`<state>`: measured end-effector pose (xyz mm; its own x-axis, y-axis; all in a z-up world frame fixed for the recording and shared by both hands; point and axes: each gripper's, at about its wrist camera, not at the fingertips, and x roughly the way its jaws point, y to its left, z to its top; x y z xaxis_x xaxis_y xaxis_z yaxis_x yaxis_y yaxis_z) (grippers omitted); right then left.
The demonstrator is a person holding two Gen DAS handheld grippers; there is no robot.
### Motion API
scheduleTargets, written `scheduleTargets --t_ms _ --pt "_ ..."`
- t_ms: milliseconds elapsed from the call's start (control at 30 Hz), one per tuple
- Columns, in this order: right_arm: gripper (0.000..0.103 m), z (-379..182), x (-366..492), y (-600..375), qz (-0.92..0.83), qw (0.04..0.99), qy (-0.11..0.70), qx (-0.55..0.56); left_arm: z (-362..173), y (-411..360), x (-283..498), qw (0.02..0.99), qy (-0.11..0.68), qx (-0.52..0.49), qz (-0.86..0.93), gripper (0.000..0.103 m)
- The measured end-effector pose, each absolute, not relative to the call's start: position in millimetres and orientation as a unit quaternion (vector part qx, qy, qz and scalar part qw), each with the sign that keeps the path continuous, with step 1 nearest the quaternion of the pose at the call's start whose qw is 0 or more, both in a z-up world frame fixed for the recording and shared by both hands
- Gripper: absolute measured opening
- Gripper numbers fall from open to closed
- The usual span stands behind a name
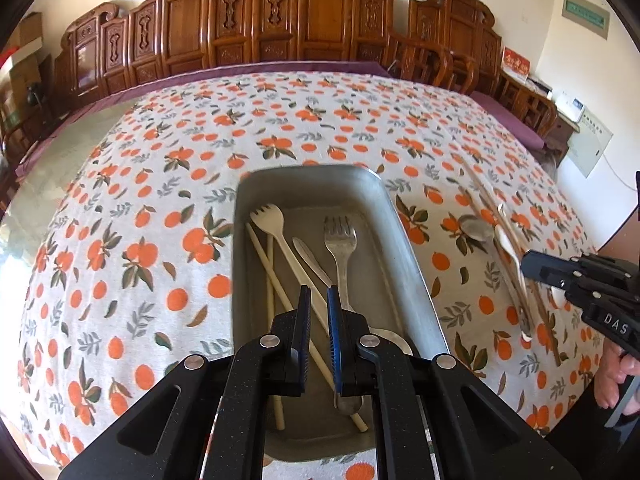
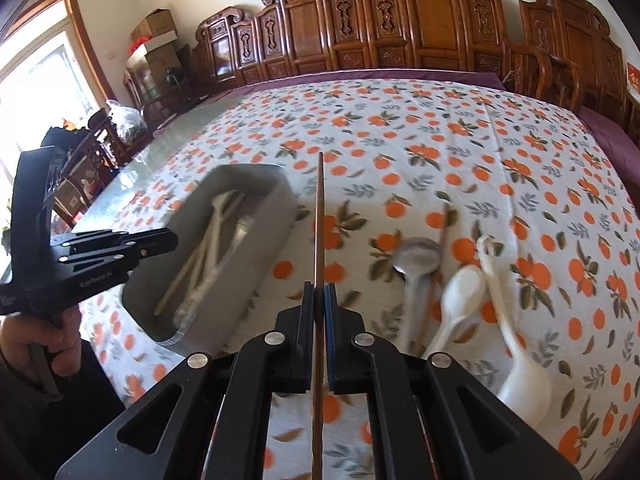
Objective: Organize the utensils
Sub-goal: 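Drop the metal fork into the tray with the left tool while the right holds the chopstick, then lower the wooden chopstick into the grey tray and open the right tool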
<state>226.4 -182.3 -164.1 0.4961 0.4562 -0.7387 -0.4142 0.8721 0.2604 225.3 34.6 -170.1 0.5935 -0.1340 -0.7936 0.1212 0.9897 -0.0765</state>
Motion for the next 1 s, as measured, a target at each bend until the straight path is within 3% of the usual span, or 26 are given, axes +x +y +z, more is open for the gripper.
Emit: scheduleTargets --t_ms 467,1000 --pt "0.006 -138 239 -112 0.281 0.858 0.429 0.009 -153 67 216 0.902 0.424 -0.027 -0.074 0.007" --pt "0.006 -153 264 -52 0.276 0.849 0.449 0.019 -145 105 214 0.909 0.411 -0.043 -0.051 0.007"
